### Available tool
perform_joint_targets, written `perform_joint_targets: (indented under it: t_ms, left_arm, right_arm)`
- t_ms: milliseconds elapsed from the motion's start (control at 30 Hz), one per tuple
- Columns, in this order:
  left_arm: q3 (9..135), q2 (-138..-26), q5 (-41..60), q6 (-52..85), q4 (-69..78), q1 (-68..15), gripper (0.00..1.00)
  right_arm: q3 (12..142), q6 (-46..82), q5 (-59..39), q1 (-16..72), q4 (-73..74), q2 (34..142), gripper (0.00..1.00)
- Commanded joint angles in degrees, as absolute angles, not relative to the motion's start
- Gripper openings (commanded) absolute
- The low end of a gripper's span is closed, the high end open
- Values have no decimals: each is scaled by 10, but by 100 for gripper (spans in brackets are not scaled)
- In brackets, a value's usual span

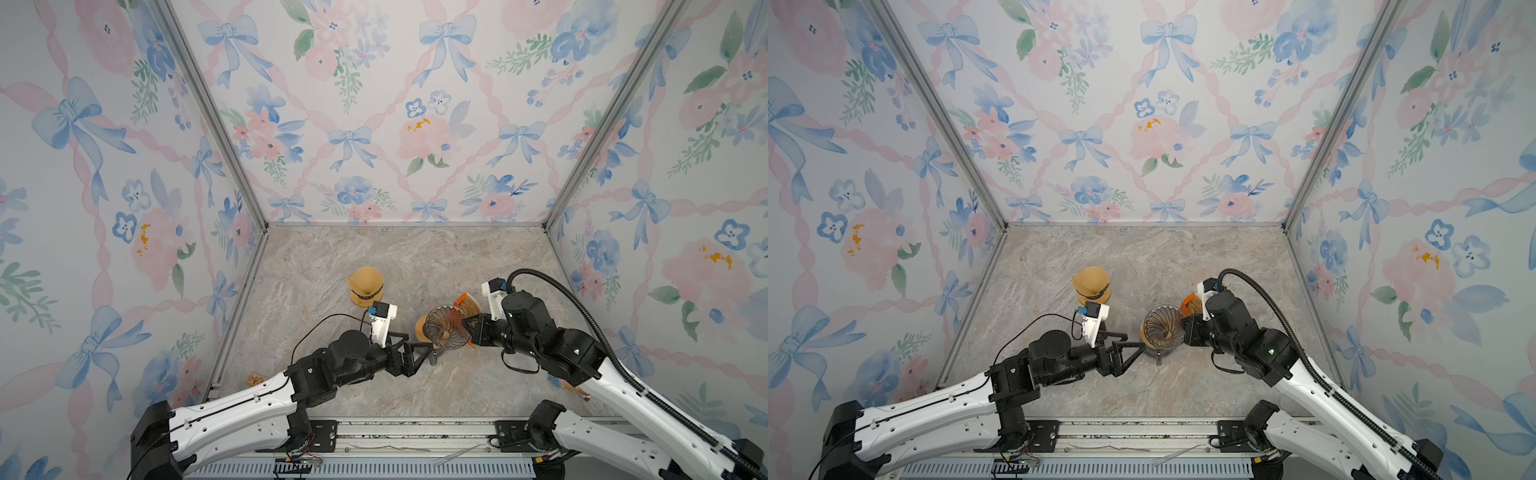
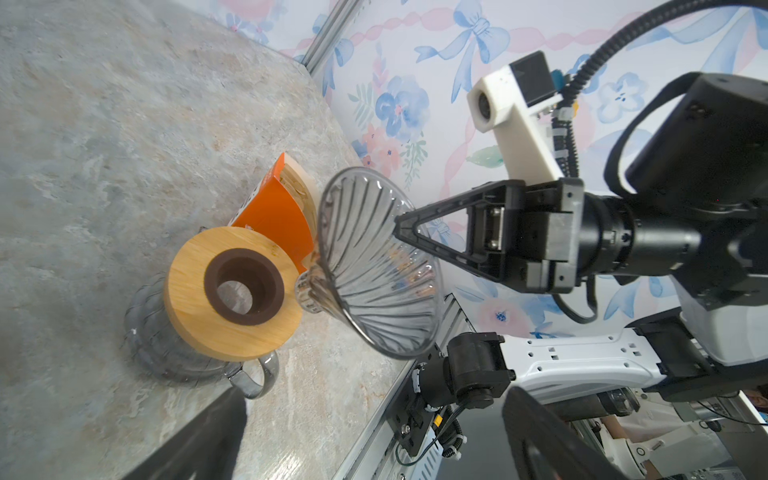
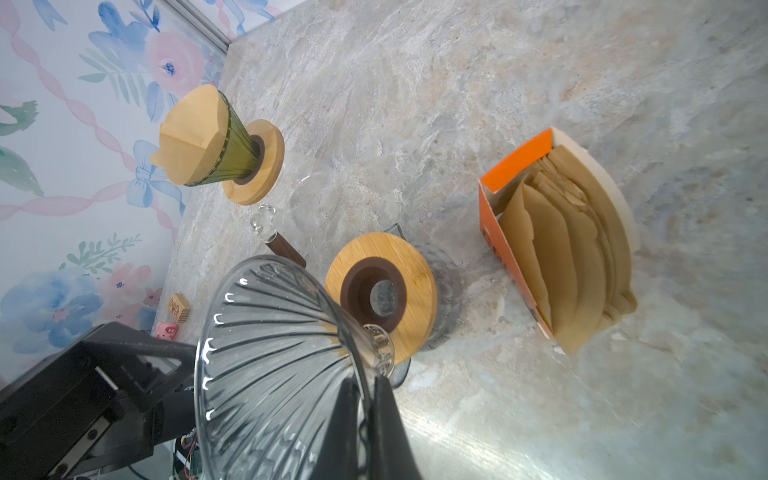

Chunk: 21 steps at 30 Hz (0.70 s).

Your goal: Place the coffee filter in the dripper

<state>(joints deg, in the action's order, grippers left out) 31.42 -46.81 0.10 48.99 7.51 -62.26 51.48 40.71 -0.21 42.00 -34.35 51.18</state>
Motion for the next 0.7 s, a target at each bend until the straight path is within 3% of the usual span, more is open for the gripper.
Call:
perform_joint_targets:
  t_ms: [0,667]
  left_arm:
    - [301,-445,-8,473,78,-627,98]
    - [271,-438,-7,474,135,-624,98]
  right_arm:
    - [538,396,-26,402,-291,532,4]
    - [504,412,-75,372,-218,591,4]
